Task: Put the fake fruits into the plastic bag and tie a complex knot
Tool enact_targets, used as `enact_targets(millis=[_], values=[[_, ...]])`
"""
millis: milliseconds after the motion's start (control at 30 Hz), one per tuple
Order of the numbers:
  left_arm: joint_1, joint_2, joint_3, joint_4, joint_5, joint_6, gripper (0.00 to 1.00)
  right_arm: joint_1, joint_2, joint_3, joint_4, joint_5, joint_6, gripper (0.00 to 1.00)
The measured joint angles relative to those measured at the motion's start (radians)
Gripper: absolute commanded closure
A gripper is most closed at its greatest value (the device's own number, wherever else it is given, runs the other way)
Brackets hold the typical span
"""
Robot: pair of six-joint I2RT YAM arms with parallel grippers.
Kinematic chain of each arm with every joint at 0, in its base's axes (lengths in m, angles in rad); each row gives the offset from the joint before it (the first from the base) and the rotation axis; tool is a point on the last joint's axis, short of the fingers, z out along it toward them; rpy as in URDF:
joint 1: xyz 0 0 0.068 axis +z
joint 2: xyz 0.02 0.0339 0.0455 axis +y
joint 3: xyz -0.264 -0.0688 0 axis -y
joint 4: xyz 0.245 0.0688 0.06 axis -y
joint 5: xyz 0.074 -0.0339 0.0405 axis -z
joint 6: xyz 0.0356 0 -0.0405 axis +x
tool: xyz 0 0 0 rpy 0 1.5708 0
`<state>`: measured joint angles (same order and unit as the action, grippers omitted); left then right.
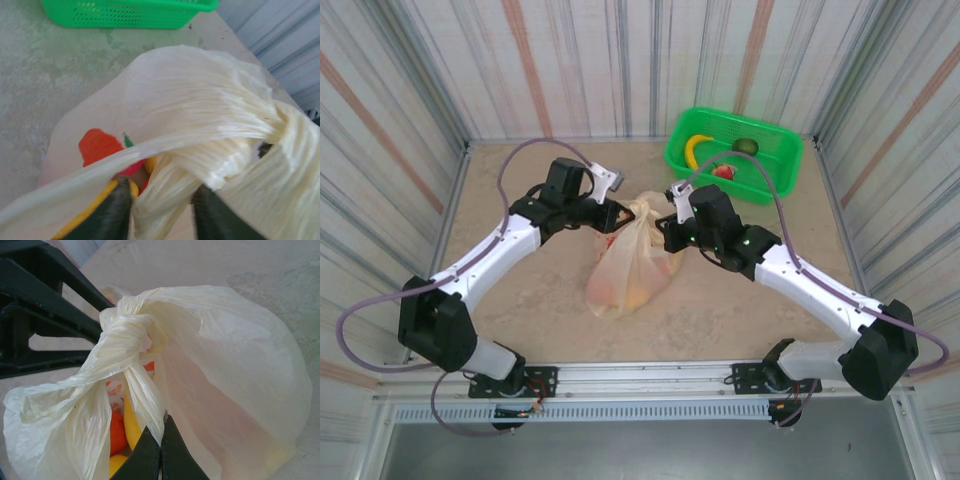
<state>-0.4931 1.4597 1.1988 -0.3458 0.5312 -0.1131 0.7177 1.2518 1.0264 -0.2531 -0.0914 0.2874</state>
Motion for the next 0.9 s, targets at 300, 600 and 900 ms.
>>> enact_targets(millis=[300,600,900], values=[[0.006,-0.065,-0.033,0.05,-0.022,-0.003,1.0,-0.003,0.005,-0.004,-0.002,-0.006,0.0,1.0],[0.006,-0.25,-0.085,0.019,-0.167,0.021,1.0,-0.056,-0.068,-0.004,-0.029,0.008,-0.005,1.0],[0.013,-0.353,-0.129,0.024,-0.276,0.023,1.0,-0.09,-0.112,0.042,-0.096,-0.011,-0.021,1.0]])
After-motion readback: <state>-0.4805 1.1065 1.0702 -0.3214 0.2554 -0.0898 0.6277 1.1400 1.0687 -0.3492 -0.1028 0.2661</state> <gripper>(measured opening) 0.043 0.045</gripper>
